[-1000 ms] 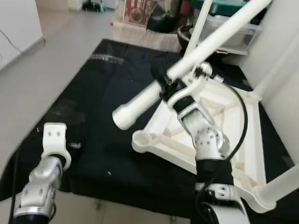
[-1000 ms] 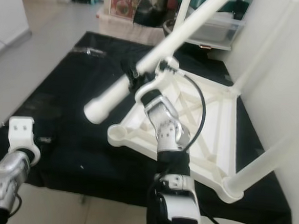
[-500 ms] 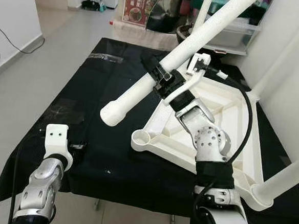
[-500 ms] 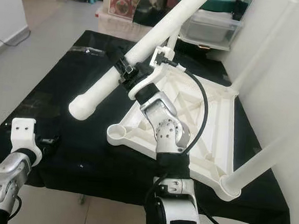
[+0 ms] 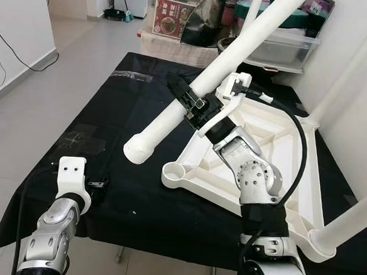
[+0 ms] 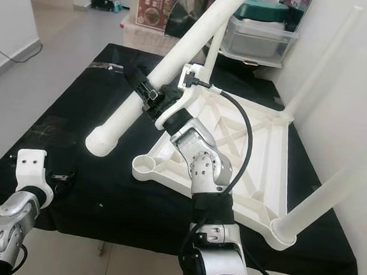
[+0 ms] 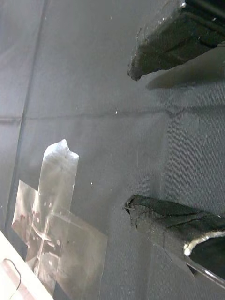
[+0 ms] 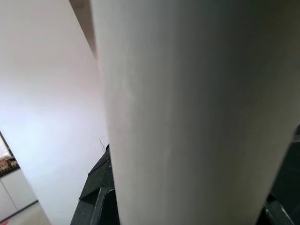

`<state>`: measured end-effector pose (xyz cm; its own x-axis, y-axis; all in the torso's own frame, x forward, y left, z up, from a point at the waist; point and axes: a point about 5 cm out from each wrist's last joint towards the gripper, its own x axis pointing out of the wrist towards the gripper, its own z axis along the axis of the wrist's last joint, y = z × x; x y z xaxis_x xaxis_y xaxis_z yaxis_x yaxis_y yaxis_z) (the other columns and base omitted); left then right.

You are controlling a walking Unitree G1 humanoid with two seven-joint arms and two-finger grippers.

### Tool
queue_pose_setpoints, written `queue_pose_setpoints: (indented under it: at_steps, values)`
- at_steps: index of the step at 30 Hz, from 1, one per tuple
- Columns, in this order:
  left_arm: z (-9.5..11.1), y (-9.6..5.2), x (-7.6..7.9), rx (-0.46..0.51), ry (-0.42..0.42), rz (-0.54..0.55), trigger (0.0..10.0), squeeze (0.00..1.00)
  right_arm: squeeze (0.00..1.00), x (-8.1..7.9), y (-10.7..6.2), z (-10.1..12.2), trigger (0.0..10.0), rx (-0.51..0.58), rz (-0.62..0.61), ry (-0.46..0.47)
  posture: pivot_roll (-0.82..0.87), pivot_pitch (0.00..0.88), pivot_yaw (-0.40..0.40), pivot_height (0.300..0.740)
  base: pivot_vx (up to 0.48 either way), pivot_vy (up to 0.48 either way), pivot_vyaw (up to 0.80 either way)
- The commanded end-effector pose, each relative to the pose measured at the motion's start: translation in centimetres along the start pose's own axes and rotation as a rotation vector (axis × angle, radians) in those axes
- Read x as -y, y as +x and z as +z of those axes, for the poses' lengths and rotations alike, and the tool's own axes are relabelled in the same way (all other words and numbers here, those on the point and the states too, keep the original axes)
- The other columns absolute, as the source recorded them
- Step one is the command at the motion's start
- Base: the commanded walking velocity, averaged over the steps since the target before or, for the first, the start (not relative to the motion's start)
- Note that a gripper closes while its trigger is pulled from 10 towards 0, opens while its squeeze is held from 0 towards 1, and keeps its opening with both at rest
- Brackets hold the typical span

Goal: Building children table

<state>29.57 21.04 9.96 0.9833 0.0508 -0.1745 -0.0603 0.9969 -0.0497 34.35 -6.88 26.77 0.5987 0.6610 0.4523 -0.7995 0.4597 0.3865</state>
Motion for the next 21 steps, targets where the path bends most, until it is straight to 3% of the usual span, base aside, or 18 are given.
queue_pose_setpoints:
  at_steps: [1,2,4,5,7,8,10,21]
  values:
    - [-0.8,-0.3,1.3,-0.039,-0.016,-0.096,10.0,0.0,0.0,-0.4,-0.3,0.3,0.0,0.006,0.036,-0.045,0.11,0.0,-0.131,0.74,0.0,0.0,0.0]
    - [-0.8,-0.3,1.3,-0.039,-0.016,-0.096,10.0,0.0,0.0,-0.4,-0.3,0.3,0.0,0.006,0.036,-0.045,0.11,0.0,-0.131,0.74,0.0,0.0,0.0]
    - [-0.3,-0.7,2.6,-0.019,0.006,-0.23,10.0,0.0,0.0,-0.8,-0.4,0.0,0.0,-0.011,0.074,-0.056,0.1,0.0,-0.127,0.74,0.0,0.0,0.0]
    - [-0.3,-0.7,2.6,-0.019,0.006,-0.23,10.0,0.0,0.0,-0.8,-0.4,0.0,0.0,-0.011,0.074,-0.056,0.1,0.0,-0.127,0.74,0.0,0.0,0.0]
    - [0.2,-1.3,3.8,-0.003,0.047,-0.384,10.0,0.0,0.0,-1.3,-0.3,-0.2,0.0,-0.024,0.111,-0.067,0.1,0.0,-0.124,0.74,0.0,0.0,0.0]
    - [0.2,-1.3,3.8,-0.003,0.047,-0.384,10.0,0.0,0.0,-1.3,-0.3,-0.2,0.0,-0.024,0.111,-0.067,0.1,0.0,-0.124,0.74,0.0,0.0,0.0]
    - [1.0,-1.7,4.6,0.015,0.089,-0.521,10.0,0.0,0.0,-1.7,-0.1,-0.3,0.0,-0.03,0.149,-0.079,0.1,0.0,-0.124,0.74,0.0,0.0,0.0]
    - [3.8,-1.4,5.2,0.084,0.17,-0.665,10.0,0.0,0.0,-3.1,1.0,-0.9,0.0,-0.075,0.269,-0.112,0.11,0.0,-0.119,0.74,0.0,0.0,0.0]
